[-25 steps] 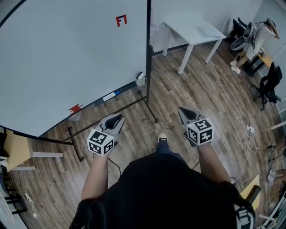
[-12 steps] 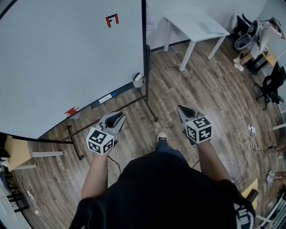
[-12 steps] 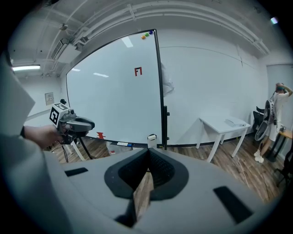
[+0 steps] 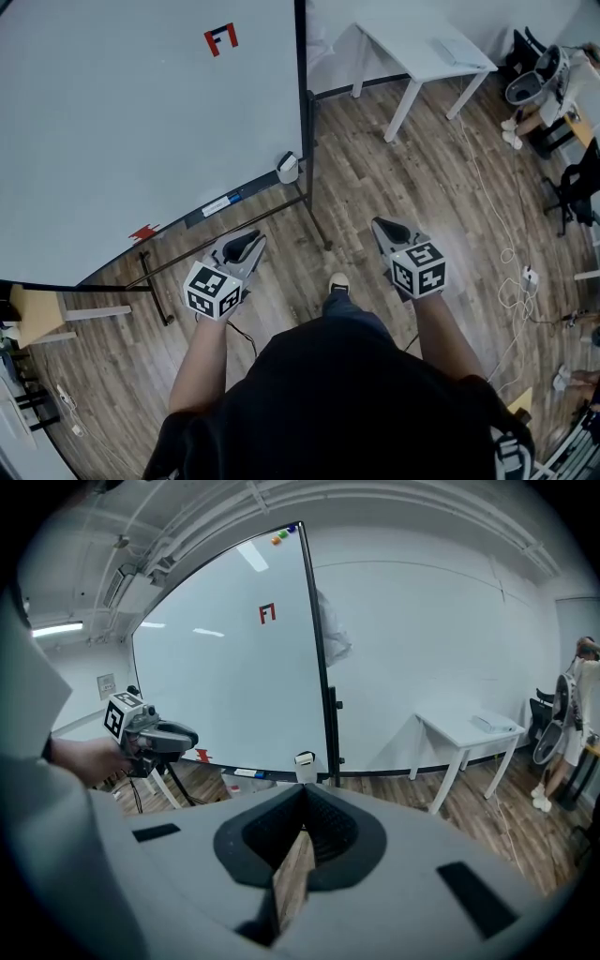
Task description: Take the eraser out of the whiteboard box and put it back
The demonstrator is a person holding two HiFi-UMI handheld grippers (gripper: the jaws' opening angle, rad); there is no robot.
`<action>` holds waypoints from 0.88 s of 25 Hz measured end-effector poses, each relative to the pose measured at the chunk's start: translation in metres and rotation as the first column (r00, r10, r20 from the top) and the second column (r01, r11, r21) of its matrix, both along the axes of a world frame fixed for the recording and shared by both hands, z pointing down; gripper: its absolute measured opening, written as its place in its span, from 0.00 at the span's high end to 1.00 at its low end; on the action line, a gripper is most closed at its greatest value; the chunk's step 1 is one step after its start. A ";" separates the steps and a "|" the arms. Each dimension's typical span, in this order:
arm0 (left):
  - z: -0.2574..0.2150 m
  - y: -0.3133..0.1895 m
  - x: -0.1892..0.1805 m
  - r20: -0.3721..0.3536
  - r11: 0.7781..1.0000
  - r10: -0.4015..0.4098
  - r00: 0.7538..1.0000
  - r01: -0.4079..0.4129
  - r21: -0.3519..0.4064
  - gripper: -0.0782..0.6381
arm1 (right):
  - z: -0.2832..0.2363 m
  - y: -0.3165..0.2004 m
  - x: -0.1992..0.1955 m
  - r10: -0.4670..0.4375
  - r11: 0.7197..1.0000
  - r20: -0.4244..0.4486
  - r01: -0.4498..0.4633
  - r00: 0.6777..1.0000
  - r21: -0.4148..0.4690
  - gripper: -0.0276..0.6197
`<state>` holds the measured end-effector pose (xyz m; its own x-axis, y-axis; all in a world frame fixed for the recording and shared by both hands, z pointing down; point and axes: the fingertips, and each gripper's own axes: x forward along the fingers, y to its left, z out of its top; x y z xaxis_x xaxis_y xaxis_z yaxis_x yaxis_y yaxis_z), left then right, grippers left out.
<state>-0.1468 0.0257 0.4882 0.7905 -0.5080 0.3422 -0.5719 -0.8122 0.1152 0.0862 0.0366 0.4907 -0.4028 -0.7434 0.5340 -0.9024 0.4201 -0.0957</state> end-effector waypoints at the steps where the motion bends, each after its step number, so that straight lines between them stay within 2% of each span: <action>1: 0.002 -0.004 0.002 0.004 1.000 -0.002 1.000 0.002 -0.003 0.80 | 0.002 -0.004 0.002 -0.004 1.000 0.000 0.004 1.000 -0.005 0.96; 13: 0.017 -0.046 0.040 0.051 0.999 -0.033 0.998 0.034 -0.032 0.80 | 0.017 -0.055 0.038 -0.049 0.998 0.009 0.049 0.999 -0.042 0.96; 22: 0.005 -0.076 0.059 0.078 0.993 -0.107 0.991 0.110 -0.031 0.80 | 0.017 -0.098 0.053 -0.127 0.991 0.039 0.129 0.991 -0.048 0.96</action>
<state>-0.0875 -0.0502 0.4937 0.7021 -0.5763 0.4182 -0.6648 -0.7410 0.0950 0.1392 -0.0615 0.5073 -0.5123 -0.6572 0.5528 -0.8371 0.5259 -0.1507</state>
